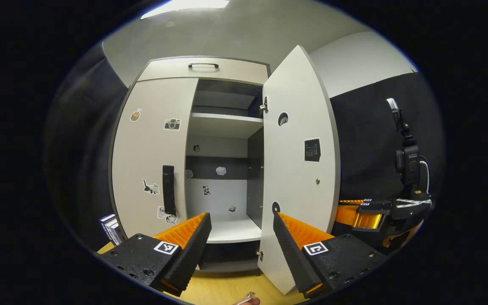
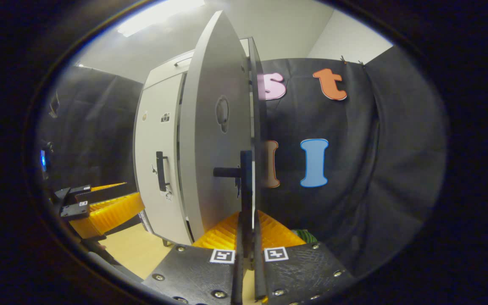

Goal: Open the right door of the double-door shoe cabinet with the right hand, and open the left door with the left hand.

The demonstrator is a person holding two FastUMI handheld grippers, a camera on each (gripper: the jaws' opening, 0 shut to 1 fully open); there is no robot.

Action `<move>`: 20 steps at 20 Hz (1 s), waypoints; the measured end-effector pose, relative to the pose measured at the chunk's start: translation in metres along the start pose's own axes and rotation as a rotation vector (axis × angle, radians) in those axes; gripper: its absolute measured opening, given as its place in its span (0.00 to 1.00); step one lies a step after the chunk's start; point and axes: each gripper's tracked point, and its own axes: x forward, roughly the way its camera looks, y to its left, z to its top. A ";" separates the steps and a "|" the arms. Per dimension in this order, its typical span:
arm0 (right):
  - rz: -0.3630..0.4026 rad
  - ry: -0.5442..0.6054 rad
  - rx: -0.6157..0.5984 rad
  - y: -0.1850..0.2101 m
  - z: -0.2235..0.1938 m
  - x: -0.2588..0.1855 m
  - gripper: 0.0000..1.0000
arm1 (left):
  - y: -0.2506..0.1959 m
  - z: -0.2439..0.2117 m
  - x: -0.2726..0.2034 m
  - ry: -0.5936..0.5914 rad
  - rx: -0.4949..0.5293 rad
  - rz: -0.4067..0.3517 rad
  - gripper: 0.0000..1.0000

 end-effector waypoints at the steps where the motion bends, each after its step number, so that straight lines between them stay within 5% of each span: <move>1: -0.001 0.001 0.003 -0.001 0.000 0.000 0.11 | 0.003 0.001 0.002 -0.001 0.000 0.003 0.92; 13: -0.057 -0.021 0.020 -0.006 0.015 -0.024 0.13 | 0.037 0.003 0.012 -0.030 -0.006 0.036 0.92; 18: -0.112 -0.084 -0.040 0.005 0.029 -0.059 0.41 | 0.071 0.004 0.027 -0.038 0.014 0.038 0.91; 20: -0.117 -0.106 -0.058 0.022 0.037 -0.066 0.80 | 0.090 0.006 0.035 -0.048 0.025 0.047 0.91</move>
